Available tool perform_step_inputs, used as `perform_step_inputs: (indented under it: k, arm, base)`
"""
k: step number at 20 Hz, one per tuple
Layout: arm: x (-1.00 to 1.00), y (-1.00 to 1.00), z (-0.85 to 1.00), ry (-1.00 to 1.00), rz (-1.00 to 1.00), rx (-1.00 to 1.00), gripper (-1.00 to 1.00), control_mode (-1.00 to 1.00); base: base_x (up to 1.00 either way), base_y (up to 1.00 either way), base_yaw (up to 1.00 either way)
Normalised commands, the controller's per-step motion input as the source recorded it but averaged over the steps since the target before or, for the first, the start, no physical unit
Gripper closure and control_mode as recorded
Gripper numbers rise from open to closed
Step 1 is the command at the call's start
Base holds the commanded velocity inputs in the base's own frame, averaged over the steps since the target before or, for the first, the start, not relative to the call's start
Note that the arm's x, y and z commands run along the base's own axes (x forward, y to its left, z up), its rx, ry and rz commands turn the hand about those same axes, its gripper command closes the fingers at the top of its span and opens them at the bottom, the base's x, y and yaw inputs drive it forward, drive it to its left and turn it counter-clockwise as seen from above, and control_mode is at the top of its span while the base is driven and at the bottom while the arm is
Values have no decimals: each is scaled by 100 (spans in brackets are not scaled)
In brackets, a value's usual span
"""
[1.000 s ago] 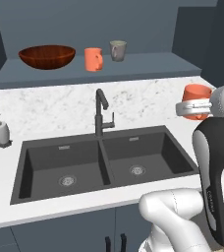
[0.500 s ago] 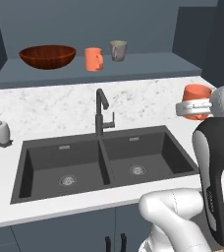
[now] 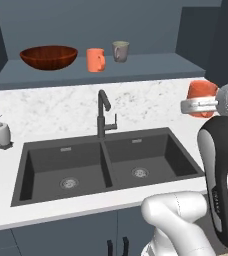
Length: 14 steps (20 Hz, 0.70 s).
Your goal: Gather all objects into one cabinet and sort the glasses and bowls to opposite sides.
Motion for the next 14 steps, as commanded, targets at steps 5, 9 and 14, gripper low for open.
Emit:
perform_step_inputs:
  k: [5, 9, 14]
  arm:
    - [34, 0, 53, 0, -2, 0, 100, -100]
    - [42, 0, 33, 1, -3, 0, 100, -100]
    - [22, 0, 1, 0, -5, 0, 100, -100]
  base:
    - [0, 0, 0]
    - [0, 0, 0]
    - [0, 0, 0]
